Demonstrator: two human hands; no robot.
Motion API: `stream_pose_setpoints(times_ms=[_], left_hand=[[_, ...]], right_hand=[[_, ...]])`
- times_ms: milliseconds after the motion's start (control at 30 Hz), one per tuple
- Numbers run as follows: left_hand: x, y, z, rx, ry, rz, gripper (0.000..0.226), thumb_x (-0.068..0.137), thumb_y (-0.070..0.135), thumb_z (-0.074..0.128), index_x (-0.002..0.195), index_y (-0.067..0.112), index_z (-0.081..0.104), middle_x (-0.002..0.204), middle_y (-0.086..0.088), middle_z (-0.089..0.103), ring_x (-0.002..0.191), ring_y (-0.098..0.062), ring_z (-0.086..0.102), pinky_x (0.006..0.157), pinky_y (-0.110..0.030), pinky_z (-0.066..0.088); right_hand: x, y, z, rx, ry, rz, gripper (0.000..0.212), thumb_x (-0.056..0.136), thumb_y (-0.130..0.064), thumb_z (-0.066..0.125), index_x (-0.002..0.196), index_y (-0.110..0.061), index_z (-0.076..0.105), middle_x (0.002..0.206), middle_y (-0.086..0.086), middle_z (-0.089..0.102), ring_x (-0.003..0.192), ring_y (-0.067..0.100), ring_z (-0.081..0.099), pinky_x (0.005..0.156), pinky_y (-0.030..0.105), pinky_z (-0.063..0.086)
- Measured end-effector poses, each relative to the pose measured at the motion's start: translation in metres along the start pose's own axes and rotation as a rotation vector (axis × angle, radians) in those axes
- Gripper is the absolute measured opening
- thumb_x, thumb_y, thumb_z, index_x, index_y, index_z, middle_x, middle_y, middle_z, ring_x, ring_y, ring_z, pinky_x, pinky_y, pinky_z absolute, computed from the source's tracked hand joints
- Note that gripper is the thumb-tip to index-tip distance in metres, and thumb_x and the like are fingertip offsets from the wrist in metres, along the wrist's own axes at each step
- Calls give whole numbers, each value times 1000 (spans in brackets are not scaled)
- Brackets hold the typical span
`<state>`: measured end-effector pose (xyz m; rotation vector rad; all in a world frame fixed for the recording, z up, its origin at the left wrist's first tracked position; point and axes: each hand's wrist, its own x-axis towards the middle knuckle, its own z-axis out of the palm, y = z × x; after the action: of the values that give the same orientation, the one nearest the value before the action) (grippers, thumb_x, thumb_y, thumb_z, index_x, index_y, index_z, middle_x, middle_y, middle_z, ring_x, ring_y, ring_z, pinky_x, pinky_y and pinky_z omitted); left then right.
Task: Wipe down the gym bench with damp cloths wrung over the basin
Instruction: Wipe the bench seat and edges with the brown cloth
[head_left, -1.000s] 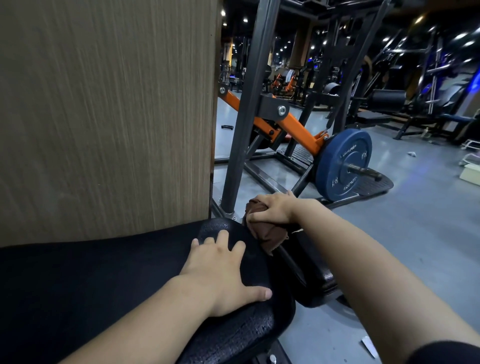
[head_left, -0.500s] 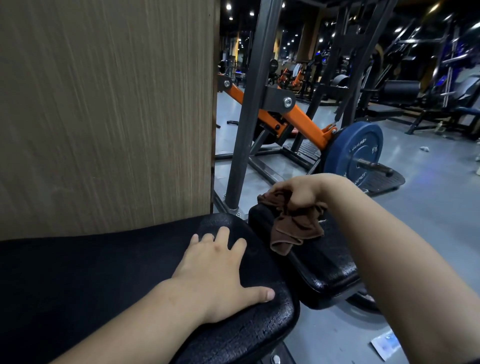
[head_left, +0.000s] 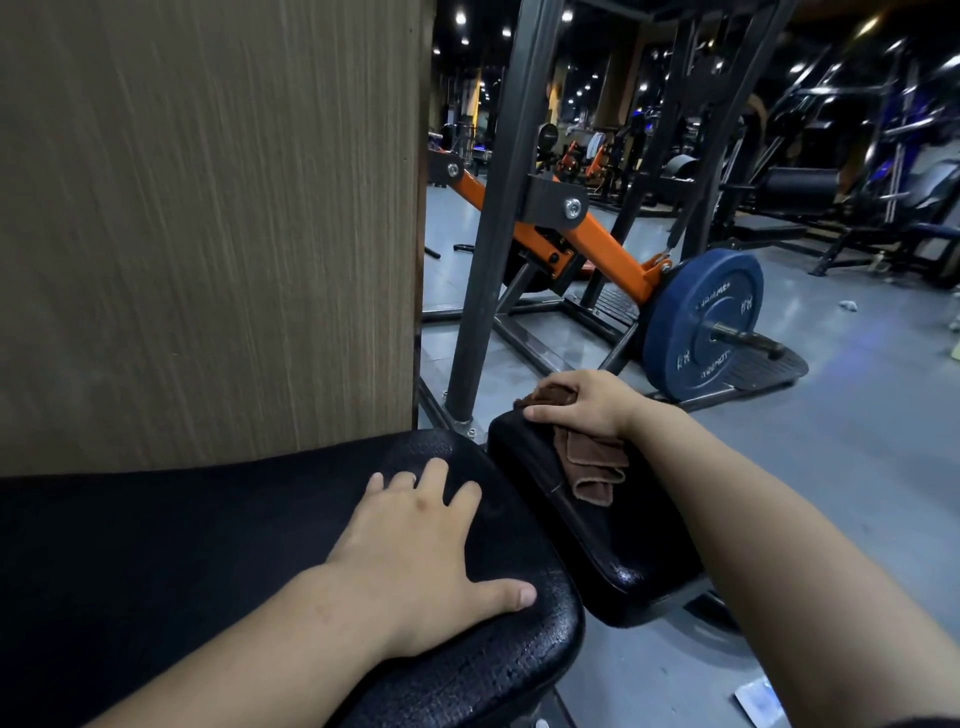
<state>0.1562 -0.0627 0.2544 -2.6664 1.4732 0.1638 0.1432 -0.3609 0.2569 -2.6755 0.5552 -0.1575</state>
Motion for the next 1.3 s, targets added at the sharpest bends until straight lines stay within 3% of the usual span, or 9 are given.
stream_pose_setpoints(times_ms=[233, 333, 500, 633, 700, 800, 933, 1133, 1300], left_hand=[[0, 0, 1, -19, 4, -5, 101, 71, 94, 28, 149, 30, 25, 150, -4, 26, 136, -26, 32, 120, -50, 15], [0, 1, 2, -20, 2, 0, 102, 70, 94, 27, 149, 30, 25, 148, -4, 27, 134, -26, 34, 120, -49, 16], [2, 1, 2, -17, 7, 9, 104, 68, 95, 25, 149, 30, 26, 145, -3, 31, 131, -27, 37, 118, -48, 21], [0, -1, 5, -39, 28, 7, 104, 69, 95, 23, 151, 30, 23, 146, -4, 31, 131, -28, 36, 117, -48, 23], [-2, -2, 8, -54, 56, 2, 106, 67, 97, 20, 151, 32, 23, 147, -4, 30, 131, -28, 35, 115, -50, 24], [-3, -5, 13, -116, 70, -11, 109, 63, 99, 20, 150, 34, 24, 151, -4, 27, 136, -29, 29, 116, -57, 18], [-5, -5, 6, -133, 51, -24, 106, 66, 97, 29, 149, 31, 30, 150, -5, 29, 138, -29, 30, 115, -68, 4], [-16, -3, 2, -184, 77, -34, 93, 76, 87, 40, 147, 27, 32, 150, -6, 29, 140, -27, 30, 112, -73, 3], [-26, -18, -1, -183, 105, -50, 90, 78, 83, 43, 148, 27, 30, 152, -4, 28, 143, -25, 26, 113, -72, 5]], right_hand=[[-17, 43, -14, 84, 37, 82, 51, 76, -66, 67, 121, -42, 65, 112, -10, 69, 106, 12, 63, 100, 27, 43], [-46, 56, -22, 124, 63, 117, 60, 72, -70, 64, 127, -45, 61, 104, -9, 69, 101, 12, 64, 95, 25, 42], [-110, 64, -21, 224, 161, 156, 58, 75, -65, 64, 129, -43, 60, 110, -9, 68, 103, 9, 61, 91, 23, 39], [-152, 63, -2, 274, 315, 131, 56, 78, -68, 63, 125, -39, 65, 139, -6, 56, 130, 6, 48, 103, 17, 29], [-168, 60, 13, 195, 390, 79, 57, 84, -69, 56, 128, -33, 64, 143, -2, 53, 136, 7, 41, 109, 20, 25], [-185, 49, 36, 37, 495, 12, 59, 87, -64, 44, 130, -28, 62, 139, 1, 55, 138, 19, 38, 114, 35, 28], [-194, 32, 57, -59, 661, -42, 54, 91, -54, 45, 127, -19, 65, 134, 6, 60, 136, 31, 41, 111, 50, 34], [-194, 0, 74, -295, 738, -200, 48, 87, -48, 53, 117, -15, 71, 124, 7, 67, 122, 35, 56, 98, 47, 40], [-185, -21, 74, -369, 658, -224, 47, 89, -55, 51, 115, -22, 73, 122, 2, 69, 120, 30, 60, 92, 44, 45]])
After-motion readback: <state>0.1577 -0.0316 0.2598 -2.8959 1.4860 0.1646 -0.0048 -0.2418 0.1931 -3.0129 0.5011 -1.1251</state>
